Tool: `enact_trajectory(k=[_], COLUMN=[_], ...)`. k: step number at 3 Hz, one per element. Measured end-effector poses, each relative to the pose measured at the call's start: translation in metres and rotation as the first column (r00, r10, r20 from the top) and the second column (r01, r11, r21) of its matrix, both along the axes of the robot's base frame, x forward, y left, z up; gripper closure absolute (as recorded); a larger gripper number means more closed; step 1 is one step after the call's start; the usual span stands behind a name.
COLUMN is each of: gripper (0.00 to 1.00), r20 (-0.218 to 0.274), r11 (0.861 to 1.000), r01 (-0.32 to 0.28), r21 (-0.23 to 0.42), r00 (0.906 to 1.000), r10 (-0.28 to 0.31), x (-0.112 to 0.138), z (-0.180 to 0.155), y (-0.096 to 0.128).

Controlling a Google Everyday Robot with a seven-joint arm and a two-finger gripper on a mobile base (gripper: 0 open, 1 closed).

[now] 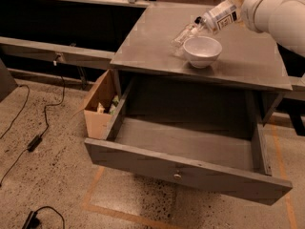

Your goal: Pick blue plastic bottle from white bowl and place on counter

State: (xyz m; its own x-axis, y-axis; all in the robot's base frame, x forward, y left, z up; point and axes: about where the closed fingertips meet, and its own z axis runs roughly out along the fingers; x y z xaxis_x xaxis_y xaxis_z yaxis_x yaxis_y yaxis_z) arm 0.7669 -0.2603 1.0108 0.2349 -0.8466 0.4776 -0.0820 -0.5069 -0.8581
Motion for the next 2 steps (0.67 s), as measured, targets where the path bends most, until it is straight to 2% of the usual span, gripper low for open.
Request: enact_trajectory(k=[1, 2], gripper=[1.0, 1.0], r20=[0.069, 0.045], r11=[0.999, 0.992], r01=[0.036, 0.105], r21=[0.004, 0.068], r00=[0.997, 0.9931], r10=[-0.036, -0.108], x=[0.008, 0.026], z=[0.033, 0.05], y=[0.007, -0.001])
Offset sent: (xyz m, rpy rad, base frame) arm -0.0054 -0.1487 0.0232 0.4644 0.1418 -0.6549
